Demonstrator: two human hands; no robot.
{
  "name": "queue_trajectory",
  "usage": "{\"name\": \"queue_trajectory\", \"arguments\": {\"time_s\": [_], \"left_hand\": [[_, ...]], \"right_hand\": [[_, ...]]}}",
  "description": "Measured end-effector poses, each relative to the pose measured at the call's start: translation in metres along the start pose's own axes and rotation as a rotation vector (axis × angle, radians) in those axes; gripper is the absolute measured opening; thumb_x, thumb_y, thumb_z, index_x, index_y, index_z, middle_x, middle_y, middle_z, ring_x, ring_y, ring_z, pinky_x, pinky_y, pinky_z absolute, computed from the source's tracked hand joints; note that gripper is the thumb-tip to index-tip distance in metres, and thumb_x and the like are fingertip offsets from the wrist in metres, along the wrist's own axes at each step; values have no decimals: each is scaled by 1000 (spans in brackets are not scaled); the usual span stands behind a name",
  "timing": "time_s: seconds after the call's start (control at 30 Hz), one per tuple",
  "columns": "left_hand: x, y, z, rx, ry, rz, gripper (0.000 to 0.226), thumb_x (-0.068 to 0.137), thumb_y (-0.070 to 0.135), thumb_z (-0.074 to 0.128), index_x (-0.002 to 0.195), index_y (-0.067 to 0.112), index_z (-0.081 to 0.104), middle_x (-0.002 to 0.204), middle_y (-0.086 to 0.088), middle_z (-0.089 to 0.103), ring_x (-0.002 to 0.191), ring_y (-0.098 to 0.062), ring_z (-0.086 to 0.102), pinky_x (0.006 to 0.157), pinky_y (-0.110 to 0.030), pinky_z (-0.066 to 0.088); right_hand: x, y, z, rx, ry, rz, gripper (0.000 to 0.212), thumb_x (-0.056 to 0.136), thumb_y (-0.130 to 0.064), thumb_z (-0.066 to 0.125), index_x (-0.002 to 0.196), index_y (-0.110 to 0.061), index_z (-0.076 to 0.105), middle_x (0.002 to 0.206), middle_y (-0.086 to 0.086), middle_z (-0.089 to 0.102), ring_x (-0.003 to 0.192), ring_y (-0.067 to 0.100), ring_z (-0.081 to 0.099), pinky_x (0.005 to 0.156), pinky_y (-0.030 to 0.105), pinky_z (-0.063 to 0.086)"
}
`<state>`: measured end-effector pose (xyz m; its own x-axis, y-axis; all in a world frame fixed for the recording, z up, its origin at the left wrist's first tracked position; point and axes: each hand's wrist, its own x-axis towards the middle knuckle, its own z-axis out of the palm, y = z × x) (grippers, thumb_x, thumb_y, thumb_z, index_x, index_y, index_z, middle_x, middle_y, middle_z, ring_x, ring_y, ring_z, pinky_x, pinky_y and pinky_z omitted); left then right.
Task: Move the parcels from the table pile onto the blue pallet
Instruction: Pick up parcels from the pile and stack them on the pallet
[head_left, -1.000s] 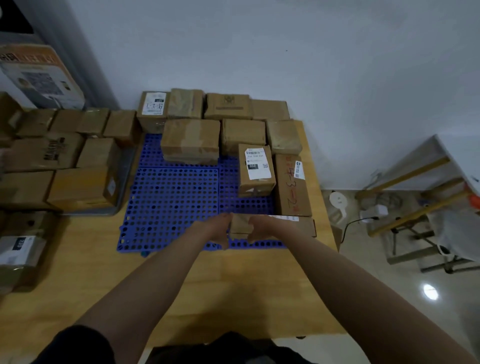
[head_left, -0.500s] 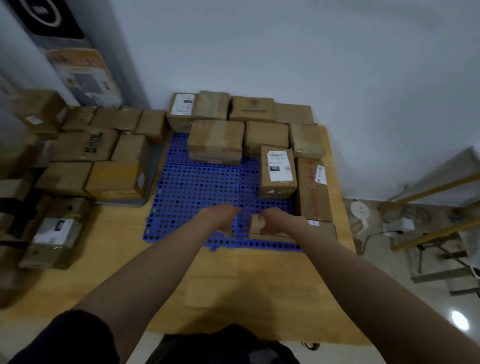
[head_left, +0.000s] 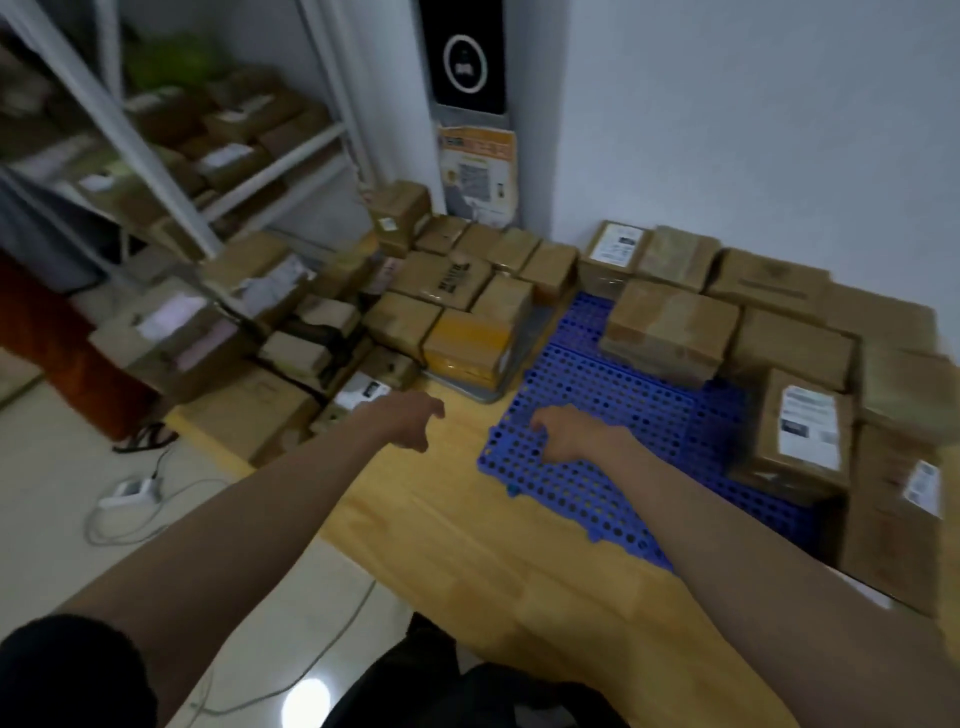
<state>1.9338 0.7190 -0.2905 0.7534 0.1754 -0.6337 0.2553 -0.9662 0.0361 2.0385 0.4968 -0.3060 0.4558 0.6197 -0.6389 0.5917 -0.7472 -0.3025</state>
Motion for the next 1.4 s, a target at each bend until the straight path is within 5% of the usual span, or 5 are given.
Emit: {"name": "queue_trajectory", "arguments": {"time_s": [0.63,0.8,1.1,1.27,1.4], "left_hand": [[0,-251,29,-64,65,103,39,85,29,66,122,21,57,119,-2,62,112,-23,59,90,-37,52],[-9,-321,42,-101,12,58,64,96,35,56,152,26,28,156,2,31,143,-21,28,115,-34,27],[-27,-384,36,-186,65,-41,55,91,41,61,141,30,43,139,3,49,122,-18,50,93,-29,45],[-46,-394,6,-163,126,6,53,90,35,63,139,25,47,130,2,55,114,-18,55,89,-29,47],[-64,-414,-30,-126,330,58,39,88,28,60,127,25,57,114,1,64,96,-18,60,80,-34,53]], "right_hand": [[136,-220,1,118,-21,70,55,91,-23,64,143,-17,45,134,7,49,104,22,57,76,31,49],[171,-284,17,124,-34,17,34,91,-28,63,122,-16,57,121,6,55,109,26,57,83,35,49],[207,-360,2,211,38,-71,39,90,-28,64,127,-17,58,121,4,59,106,23,60,91,38,52],[215,-402,-36,144,45,-137,36,90,-33,62,123,-21,58,117,2,60,80,16,61,59,26,53],[218,-434,-60,165,59,-183,38,89,-29,60,124,-15,58,110,6,60,86,20,61,66,30,53]]}}
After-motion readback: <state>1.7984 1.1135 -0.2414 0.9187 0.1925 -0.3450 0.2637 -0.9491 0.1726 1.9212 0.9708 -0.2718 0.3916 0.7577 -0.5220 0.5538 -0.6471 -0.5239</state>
